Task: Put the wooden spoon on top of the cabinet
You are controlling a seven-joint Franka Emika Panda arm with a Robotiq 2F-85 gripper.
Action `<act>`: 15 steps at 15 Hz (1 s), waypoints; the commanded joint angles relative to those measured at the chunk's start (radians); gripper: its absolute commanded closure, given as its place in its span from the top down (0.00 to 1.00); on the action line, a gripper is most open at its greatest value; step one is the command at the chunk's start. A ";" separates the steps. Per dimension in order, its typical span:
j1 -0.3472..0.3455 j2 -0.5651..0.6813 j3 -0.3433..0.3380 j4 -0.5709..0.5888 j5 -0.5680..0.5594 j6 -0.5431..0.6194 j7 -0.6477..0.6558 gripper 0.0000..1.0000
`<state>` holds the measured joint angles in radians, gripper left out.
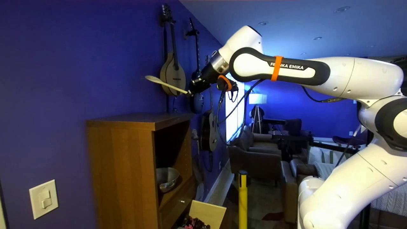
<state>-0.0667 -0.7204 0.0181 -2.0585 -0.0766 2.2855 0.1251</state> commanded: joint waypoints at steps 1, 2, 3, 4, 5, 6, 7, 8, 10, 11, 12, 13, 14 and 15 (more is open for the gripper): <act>0.029 0.105 0.067 0.130 -0.022 -0.104 -0.038 0.03; 0.022 0.123 0.090 0.156 -0.049 -0.131 -0.036 0.03; 0.010 0.143 0.112 0.178 -0.074 -0.154 -0.026 0.03; -0.001 0.168 0.128 0.201 -0.094 -0.165 -0.002 0.03; 0.032 0.108 0.098 0.119 -0.057 -0.119 -0.009 0.03; 0.032 0.121 0.105 0.130 -0.061 -0.123 -0.007 0.14; 0.033 0.124 0.105 0.128 -0.061 -0.123 -0.007 0.14; 0.030 0.120 0.118 0.115 -0.058 -0.142 0.020 0.03; 0.019 0.172 0.142 0.148 -0.076 -0.165 0.045 0.03; 0.000 0.193 0.166 0.153 -0.106 -0.141 0.077 0.03; -0.014 0.236 0.190 0.186 -0.129 -0.141 0.113 0.03; -0.021 0.265 0.207 0.208 -0.149 -0.141 0.150 0.03; -0.029 0.302 0.225 0.239 -0.170 -0.139 0.189 0.03; -0.036 0.340 0.241 0.275 -0.190 -0.149 0.228 0.03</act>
<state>-0.0698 -0.5004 0.2078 -1.9068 -0.1979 2.1475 0.2467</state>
